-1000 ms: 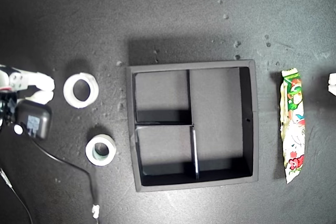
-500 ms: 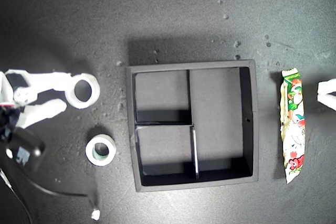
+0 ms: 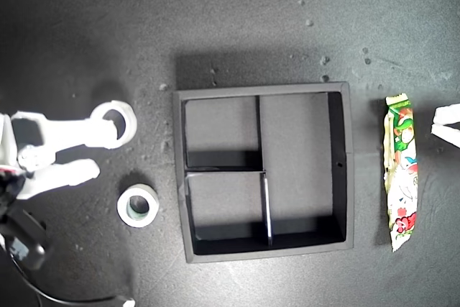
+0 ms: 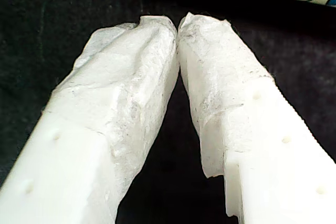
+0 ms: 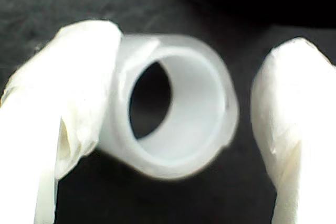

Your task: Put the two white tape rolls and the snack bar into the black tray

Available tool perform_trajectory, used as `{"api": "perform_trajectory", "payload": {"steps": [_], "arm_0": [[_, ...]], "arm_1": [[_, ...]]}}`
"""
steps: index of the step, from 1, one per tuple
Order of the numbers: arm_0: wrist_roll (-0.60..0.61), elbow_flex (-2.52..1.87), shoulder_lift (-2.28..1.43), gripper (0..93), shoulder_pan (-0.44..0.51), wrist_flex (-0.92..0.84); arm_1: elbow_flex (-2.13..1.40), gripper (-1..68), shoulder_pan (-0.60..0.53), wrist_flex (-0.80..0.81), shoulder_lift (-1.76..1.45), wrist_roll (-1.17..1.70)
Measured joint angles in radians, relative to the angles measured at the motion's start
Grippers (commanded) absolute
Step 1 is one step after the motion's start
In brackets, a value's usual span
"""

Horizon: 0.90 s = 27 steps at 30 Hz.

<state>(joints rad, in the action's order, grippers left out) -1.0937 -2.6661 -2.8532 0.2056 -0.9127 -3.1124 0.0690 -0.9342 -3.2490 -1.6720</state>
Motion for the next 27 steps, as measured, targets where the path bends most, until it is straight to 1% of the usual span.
{"api": "perform_trajectory", "payload": {"steps": [4,9,10,12,13,15,19,21,22,27], "arm_0": [[-0.018,0.135,0.264,17.0,-0.002,0.000],[-0.058,0.212,0.451,16.7,-0.005,-0.028],[-0.071,0.213,0.474,16.7,-0.008,-0.031],[-0.081,0.213,0.509,16.7,-0.014,-0.031],[-0.087,0.213,0.526,16.7,-0.018,-0.031],[-0.094,0.216,0.565,16.7,-0.028,-0.031],[-0.095,0.238,0.658,16.7,-0.052,-0.017],[-0.095,0.256,0.719,15.6,-0.067,0.003],[-0.094,0.268,0.749,14.9,-0.074,0.014],[-0.094,0.331,0.893,8.6,-0.107,0.061]], "arm_1": [[0.000,0.1,-0.003,0.052,0.000,0.233],[0.000,0.0,-0.066,0.212,0.000,0.500],[0.000,1.2,-0.074,0.238,0.000,0.555],[0.003,12.0,-0.080,0.267,0.000,0.644],[0.005,15.7,-0.084,0.272,0.000,0.678],[0.021,18.7,-0.089,0.282,0.000,0.738],[0.075,20.1,-0.091,0.296,0.003,0.865],[0.103,21.8,-0.104,0.296,0.005,0.937],[0.121,23.3,-0.115,0.295,0.006,0.969],[0.178,24.1,-0.187,0.242,0.018,1.132]]}}
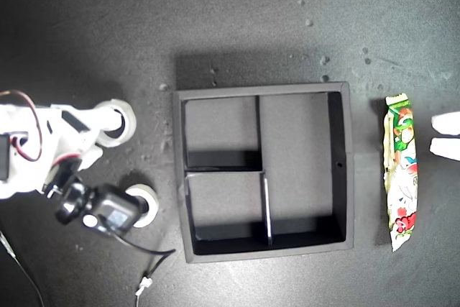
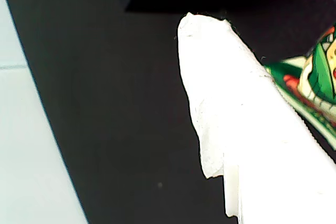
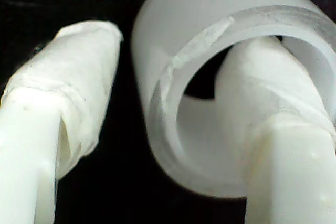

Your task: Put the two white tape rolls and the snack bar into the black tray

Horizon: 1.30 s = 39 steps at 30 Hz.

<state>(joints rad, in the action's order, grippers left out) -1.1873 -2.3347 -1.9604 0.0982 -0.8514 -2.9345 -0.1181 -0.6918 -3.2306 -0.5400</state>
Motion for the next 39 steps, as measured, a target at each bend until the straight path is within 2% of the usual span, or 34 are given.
{"api": "perform_trajectory", "payload": {"steps": [3,6,10,16,20,24,28,34,39], "arm_0": [[0.008,0.043,0.091,3.7,-0.018,0.023],[0.009,0.080,0.143,2.6,-0.025,0.031],[0.012,0.106,0.133,0.3,-0.029,0.023],[0.038,0.218,0.006,0.2,-0.041,-0.138],[0.072,0.370,-0.020,0.2,-0.040,-0.262],[0.114,0.566,0.031,0.2,-0.038,-0.351],[0.152,0.752,0.155,0.2,-0.038,-0.402],[0.190,0.982,0.359,0.2,-0.034,-0.423],[0.192,1.210,0.577,0.2,-0.014,-0.534]], "arm_1": [[0.043,24.3,-0.058,-0.008,0.087,0.055],[0.156,25.9,-0.100,-0.015,0.268,0.094],[0.411,26.9,-0.118,-0.137,0.640,0.103],[0.701,23.7,-0.193,-0.344,1.077,0.038],[0.759,23.5,-0.232,-0.370,1.266,-0.028],[0.779,22.7,-0.224,-0.354,1.411,-0.052],[0.779,18.3,-0.195,-0.265,1.491,-0.052],[0.781,0.0,-0.155,-0.170,1.574,-0.052],[0.796,-0.2,-0.143,-0.176,1.580,-0.052]]}}
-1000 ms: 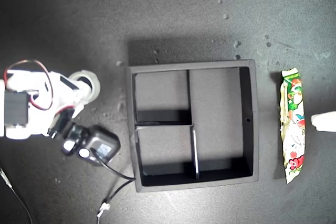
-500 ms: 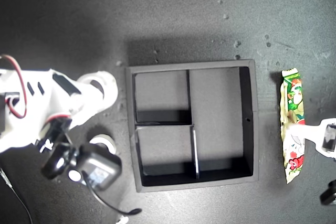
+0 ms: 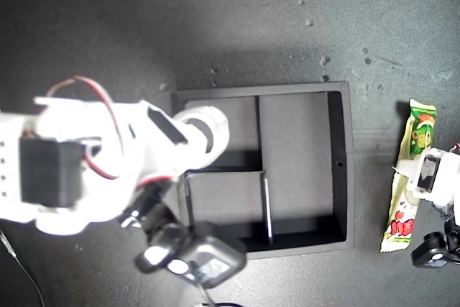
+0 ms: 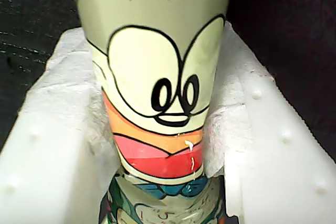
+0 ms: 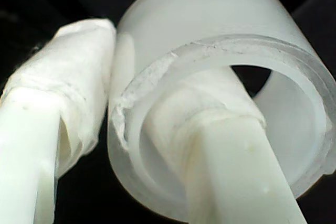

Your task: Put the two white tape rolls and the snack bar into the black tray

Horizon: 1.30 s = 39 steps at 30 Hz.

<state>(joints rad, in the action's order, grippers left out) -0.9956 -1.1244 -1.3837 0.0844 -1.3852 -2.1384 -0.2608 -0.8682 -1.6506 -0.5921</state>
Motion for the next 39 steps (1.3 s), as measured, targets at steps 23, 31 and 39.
{"api": "perform_trajectory", "payload": {"steps": [23,31,39], "arm_0": [[-0.002,0.299,0.308,0.3,0.009,-0.126],[-0.012,0.861,0.673,0.4,0.049,-0.405],[-0.034,0.962,0.713,0.6,0.058,-0.433]], "arm_1": [[0.787,-0.4,0.158,-0.566,0.023,0.000],[1.034,-0.4,0.224,-0.480,0.268,0.000],[1.137,-0.5,0.273,-0.502,0.339,-0.144]]}}
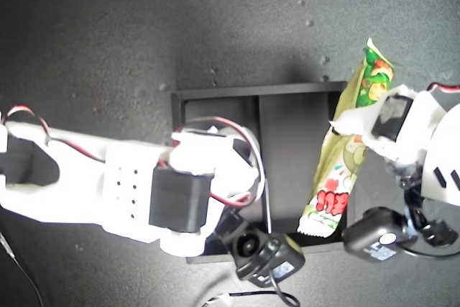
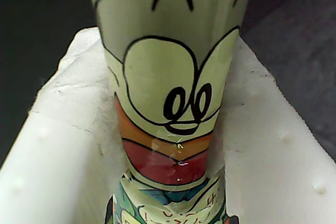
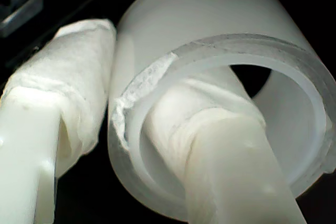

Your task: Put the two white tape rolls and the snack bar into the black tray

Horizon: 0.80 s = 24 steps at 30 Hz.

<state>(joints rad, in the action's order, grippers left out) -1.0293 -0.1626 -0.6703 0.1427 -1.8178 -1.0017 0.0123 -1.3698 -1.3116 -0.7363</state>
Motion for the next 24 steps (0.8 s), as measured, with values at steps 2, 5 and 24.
{"api": "perform_trajectory", "payload": {"steps": [2,5,24], "arm_0": [[0.000,-0.020,-0.002,0.6,0.000,0.000],[-0.009,-0.064,0.000,0.8,0.000,0.000],[-0.026,-0.141,-0.018,10.9,-0.002,0.000]], "arm_1": [[0.000,-0.5,-0.003,-0.006,0.002,-0.184],[0.015,-0.5,-0.031,-0.006,0.002,-0.466],[-0.063,-0.4,-0.035,0.106,0.003,0.417]]}}
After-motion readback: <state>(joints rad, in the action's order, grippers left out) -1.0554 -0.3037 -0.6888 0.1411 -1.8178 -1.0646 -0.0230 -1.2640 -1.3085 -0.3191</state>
